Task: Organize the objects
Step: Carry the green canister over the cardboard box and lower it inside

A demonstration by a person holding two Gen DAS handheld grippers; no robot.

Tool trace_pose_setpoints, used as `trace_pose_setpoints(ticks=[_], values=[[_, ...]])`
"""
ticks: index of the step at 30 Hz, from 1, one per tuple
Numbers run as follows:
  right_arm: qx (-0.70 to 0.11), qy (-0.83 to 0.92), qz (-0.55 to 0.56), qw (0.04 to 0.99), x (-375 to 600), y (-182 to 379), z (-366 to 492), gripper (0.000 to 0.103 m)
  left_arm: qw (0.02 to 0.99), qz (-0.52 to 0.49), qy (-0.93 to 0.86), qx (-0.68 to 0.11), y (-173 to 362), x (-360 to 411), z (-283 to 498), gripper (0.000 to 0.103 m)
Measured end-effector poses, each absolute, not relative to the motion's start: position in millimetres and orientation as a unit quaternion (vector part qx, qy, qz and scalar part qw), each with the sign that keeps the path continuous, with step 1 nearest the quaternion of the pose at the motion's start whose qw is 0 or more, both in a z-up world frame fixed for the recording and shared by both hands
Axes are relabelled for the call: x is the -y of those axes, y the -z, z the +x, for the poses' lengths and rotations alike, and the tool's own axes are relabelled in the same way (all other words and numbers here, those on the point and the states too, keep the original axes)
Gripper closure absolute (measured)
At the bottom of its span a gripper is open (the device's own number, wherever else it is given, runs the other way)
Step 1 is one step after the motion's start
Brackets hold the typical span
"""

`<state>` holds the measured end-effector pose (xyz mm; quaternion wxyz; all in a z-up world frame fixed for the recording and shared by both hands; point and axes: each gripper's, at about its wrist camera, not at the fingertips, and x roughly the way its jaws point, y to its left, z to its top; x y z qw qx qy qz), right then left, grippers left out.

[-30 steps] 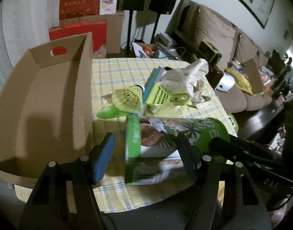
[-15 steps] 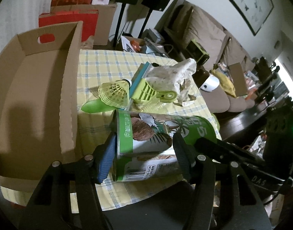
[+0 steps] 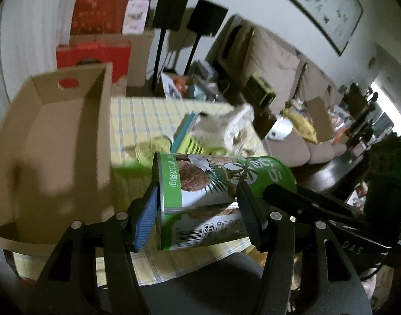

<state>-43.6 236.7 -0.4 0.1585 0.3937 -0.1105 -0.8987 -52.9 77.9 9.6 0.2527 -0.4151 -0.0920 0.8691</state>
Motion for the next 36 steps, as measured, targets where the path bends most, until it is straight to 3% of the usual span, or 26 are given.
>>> trace_pose_setpoints(ticks=[7, 15, 36], values=[[0.093, 0.905, 0.366, 0.196, -208, -39, -44, 0.046, 0.230, -0.374, -0.893, 0.102, -49, -42, -46, 0.048], [0.050, 0.903, 0.349, 0.244, -142, -58, -50, 0.046, 0.176, -0.366, -0.906, 0.121, -60, 16, -50, 0.048], [0.019, 0.848, 0.410, 0.335, -29, -1, -75, 0.046, 0.077, -0.405, -0.897, 0.156, -6, 113, -66, 0.048]])
